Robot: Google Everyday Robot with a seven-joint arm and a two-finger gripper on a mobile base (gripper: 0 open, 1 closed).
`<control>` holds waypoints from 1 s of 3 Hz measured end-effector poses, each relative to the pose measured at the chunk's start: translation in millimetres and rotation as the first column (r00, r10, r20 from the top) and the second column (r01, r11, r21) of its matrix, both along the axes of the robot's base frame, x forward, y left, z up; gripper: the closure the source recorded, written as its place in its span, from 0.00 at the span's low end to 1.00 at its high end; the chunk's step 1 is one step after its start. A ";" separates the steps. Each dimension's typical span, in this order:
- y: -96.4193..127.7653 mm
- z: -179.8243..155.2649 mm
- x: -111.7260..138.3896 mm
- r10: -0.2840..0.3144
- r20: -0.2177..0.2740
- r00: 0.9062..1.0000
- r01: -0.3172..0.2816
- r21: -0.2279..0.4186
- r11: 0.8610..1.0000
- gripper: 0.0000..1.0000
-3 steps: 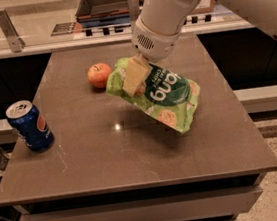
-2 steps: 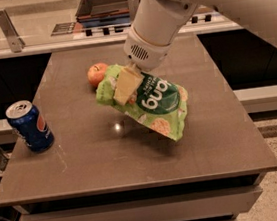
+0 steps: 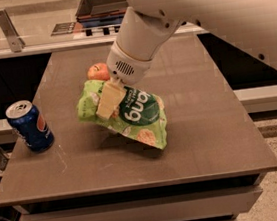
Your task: Move green rice chip bag near pepsi can
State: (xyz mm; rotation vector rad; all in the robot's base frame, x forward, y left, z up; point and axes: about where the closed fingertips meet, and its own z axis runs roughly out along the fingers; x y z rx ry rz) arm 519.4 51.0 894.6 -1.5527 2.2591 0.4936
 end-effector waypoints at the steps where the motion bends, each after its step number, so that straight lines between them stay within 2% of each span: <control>1: 19.2 -9.6 -7.7 0.081 -0.018 0.997 -0.080 0.019 0.997 1.00; 2: 32.1 -19.7 -15.9 0.131 -0.042 0.990 -0.131 0.016 0.991 1.00; 3: 39.1 -31.0 -27.8 0.162 -0.080 0.984 -0.164 -0.007 0.987 0.83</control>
Offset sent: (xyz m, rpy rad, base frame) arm -0.0241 0.0449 -0.0322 0.0086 0.0755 0.1874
